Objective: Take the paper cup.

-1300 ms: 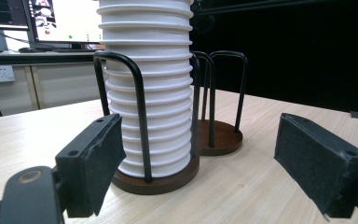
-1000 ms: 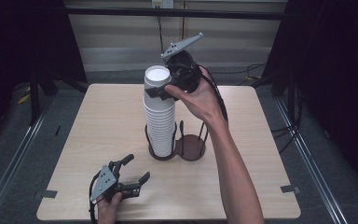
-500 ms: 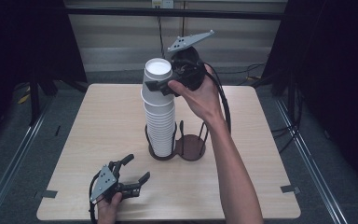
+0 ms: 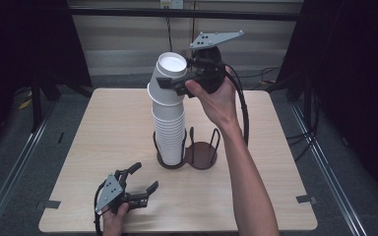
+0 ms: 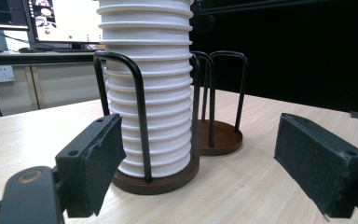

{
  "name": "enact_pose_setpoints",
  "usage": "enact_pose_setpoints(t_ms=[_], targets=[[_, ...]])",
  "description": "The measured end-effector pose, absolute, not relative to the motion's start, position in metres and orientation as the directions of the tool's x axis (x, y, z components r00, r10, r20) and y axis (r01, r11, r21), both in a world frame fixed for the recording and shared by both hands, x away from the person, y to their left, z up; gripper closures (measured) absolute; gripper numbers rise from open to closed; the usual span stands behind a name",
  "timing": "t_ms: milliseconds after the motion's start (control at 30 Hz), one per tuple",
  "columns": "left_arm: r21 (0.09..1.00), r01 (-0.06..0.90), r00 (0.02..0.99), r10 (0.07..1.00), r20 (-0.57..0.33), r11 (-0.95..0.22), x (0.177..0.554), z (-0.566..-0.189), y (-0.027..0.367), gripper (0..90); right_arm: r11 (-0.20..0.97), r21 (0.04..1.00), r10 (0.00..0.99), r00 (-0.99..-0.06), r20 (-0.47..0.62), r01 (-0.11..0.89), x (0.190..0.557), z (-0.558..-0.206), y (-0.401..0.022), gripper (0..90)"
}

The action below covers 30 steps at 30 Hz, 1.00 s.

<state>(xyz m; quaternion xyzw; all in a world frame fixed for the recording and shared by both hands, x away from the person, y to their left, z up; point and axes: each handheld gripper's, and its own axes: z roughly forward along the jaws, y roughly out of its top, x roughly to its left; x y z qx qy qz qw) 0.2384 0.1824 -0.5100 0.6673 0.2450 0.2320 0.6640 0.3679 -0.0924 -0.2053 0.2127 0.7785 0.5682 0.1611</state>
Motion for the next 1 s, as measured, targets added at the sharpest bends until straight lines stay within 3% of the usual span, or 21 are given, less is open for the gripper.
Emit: enact_pose_setpoints(t_ms=[1000], targets=[[1.000,0.020,0.775,0.632,-0.016,0.002,0.238,-0.510,0.182,15.4,0.077,0.993,0.526,-0.850,0.034,0.087,0.350,-0.198,-0.128,22.0]])
